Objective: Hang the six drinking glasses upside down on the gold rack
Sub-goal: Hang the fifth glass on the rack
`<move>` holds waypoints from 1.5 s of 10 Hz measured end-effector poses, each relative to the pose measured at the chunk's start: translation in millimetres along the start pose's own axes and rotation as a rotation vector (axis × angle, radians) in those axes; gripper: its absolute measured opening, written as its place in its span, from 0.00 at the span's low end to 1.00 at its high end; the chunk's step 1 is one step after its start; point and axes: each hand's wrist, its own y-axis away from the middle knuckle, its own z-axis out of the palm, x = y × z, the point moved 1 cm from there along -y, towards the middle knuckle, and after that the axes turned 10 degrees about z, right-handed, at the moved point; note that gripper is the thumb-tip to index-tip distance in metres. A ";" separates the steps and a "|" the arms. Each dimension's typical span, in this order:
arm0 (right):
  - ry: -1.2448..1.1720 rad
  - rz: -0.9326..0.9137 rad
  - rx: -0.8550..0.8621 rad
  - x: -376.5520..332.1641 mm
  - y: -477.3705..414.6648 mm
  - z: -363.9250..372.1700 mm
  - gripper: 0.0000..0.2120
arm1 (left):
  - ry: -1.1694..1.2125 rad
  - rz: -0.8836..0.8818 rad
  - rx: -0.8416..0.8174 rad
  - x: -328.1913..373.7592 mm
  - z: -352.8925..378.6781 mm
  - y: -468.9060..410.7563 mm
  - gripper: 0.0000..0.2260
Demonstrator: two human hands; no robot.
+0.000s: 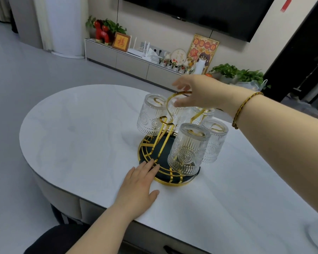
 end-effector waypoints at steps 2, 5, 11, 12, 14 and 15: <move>-0.112 0.134 0.173 60.7 79.7 -1.8 0.19 | -0.075 0.035 0.000 6.2 -5.3 24.7 0.22; -0.460 0.492 0.200 140.5 219.8 65.0 0.11 | -0.040 0.159 -0.039 69.5 23.7 29.0 0.18; -0.882 1.400 0.783 225.6 328.5 175.5 0.25 | -0.126 0.033 -0.032 110.9 56.9 -3.7 0.16; -0.949 1.445 0.797 234.1 322.2 176.6 0.38 | -0.127 0.020 -0.039 109.5 55.3 -2.2 0.16; -1.102 1.318 0.821 250.6 312.2 186.2 0.46 | -0.117 0.017 -0.042 112.3 55.1 -2.3 0.16; -1.061 1.328 0.830 255.0 309.2 188.7 0.45 | -0.111 0.014 -0.034 111.9 54.6 -1.7 0.16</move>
